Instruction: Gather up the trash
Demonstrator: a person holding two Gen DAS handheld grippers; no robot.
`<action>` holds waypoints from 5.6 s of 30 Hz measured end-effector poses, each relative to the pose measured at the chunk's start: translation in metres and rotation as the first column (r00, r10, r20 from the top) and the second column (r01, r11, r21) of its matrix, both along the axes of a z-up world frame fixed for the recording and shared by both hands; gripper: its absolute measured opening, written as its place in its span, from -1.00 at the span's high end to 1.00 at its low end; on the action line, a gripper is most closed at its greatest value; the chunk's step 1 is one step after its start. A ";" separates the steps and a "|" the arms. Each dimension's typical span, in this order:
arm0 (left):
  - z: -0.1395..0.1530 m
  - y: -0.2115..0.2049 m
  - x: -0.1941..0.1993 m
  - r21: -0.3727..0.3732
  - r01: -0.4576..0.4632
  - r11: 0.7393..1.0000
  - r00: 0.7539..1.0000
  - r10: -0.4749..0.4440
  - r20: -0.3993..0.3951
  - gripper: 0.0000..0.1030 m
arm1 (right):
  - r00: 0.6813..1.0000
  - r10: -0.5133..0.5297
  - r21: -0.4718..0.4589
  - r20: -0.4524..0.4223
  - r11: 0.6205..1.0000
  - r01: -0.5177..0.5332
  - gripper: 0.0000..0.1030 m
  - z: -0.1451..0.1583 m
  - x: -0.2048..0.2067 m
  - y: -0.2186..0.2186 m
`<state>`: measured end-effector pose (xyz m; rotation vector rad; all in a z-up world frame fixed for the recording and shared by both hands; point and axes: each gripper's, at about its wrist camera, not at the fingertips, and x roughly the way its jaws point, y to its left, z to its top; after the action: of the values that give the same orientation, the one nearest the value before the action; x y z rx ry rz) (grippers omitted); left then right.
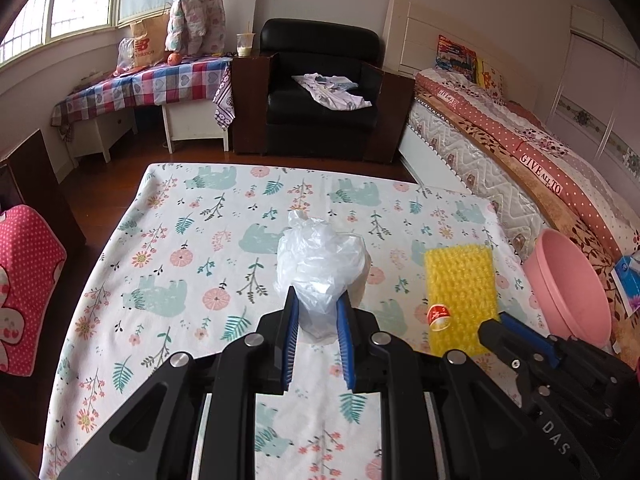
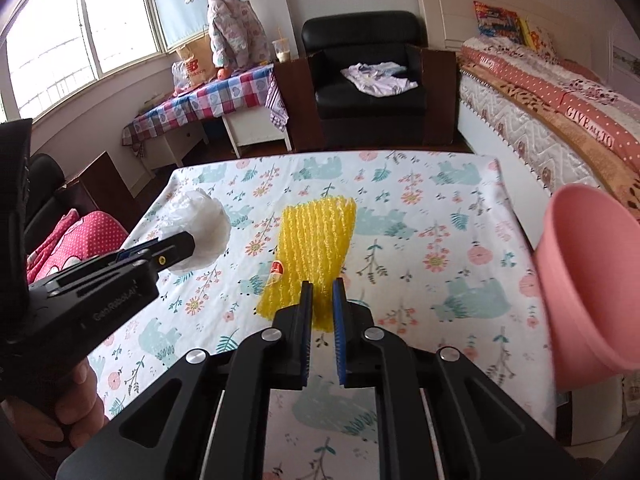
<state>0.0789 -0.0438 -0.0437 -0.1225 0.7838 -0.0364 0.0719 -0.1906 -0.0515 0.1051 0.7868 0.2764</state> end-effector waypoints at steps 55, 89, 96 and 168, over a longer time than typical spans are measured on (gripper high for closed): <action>0.030 -0.211 -0.002 0.116 0.326 0.938 0.942 -0.333 0.048 0.67 | 0.902 -0.428 0.057 0.058 0.903 0.425 0.80 0.014 -0.047 -0.198; 0.001 -0.305 0.018 0.082 0.534 0.842 0.845 -0.535 -0.012 0.60 | 0.841 -0.540 0.024 -0.014 0.841 0.540 0.80 -0.019 -0.035 -0.264; -0.001 -0.307 0.019 0.076 0.538 0.840 0.843 -0.539 -0.009 0.16 | 0.842 -0.538 0.034 -0.034 0.841 0.539 0.79 -0.023 -0.030 -0.267; 0.062 -0.210 -0.061 0.025 0.435 0.900 0.883 -0.432 0.182 -0.28 | 0.862 -0.484 0.037 0.153 0.874 0.484 0.04 0.034 -0.111 -0.195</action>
<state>0.0181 -0.2537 0.0188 0.0434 0.6130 -0.4758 -0.0388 -0.3854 -0.0171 0.2714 0.5789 -0.1958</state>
